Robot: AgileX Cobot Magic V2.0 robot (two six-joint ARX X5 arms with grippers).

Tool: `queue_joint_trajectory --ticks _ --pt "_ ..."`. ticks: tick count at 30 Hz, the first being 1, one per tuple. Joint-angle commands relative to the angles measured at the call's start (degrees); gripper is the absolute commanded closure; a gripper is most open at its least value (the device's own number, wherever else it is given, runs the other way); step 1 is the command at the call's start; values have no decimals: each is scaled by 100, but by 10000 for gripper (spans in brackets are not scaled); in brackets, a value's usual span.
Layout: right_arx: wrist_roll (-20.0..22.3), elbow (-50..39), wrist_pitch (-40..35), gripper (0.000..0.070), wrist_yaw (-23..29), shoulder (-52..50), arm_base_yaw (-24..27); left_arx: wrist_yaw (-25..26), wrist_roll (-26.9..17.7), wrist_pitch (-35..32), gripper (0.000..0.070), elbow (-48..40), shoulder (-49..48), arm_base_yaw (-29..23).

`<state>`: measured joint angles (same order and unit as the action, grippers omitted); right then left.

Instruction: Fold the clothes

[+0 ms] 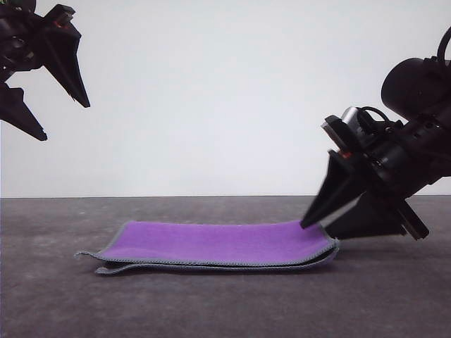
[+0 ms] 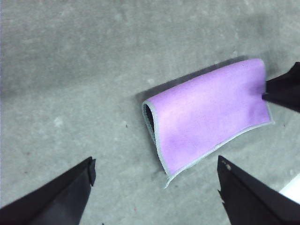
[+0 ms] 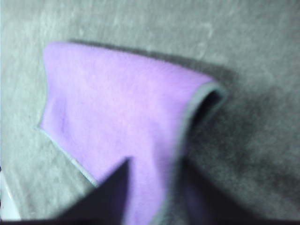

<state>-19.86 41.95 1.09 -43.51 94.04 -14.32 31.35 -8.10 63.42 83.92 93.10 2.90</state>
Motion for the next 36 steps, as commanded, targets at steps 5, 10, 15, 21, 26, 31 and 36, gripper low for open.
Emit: queue_joint_trajectory --ticks 5,10,15,21,26,31,36 --pt "-194 78 -251 699 -384 107 -93 -8 0 -37 188 111 57 7" --pt "-660 91 -906 699 -768 107 -371 -7 4 -75 188 111 57 8" --pt "-982 190 -1289 699 -757 107 -767 -7 4 -64 188 109 57 9" --pt "-1109 494 -1310 700 -534 111 -1221 -7 4 -36 188 111 57 11" --pt "-1185 742 -1308 699 -362 124 -1521 -7 4 -20 188 111 57 11" --pt "-1287 1051 -1311 699 -296 407 -1775 -7 2 -20 188 111 57 11" --pt "-1345 1506 -1348 699 -277 835 -2015 -7 2 -18 188 111 57 11"
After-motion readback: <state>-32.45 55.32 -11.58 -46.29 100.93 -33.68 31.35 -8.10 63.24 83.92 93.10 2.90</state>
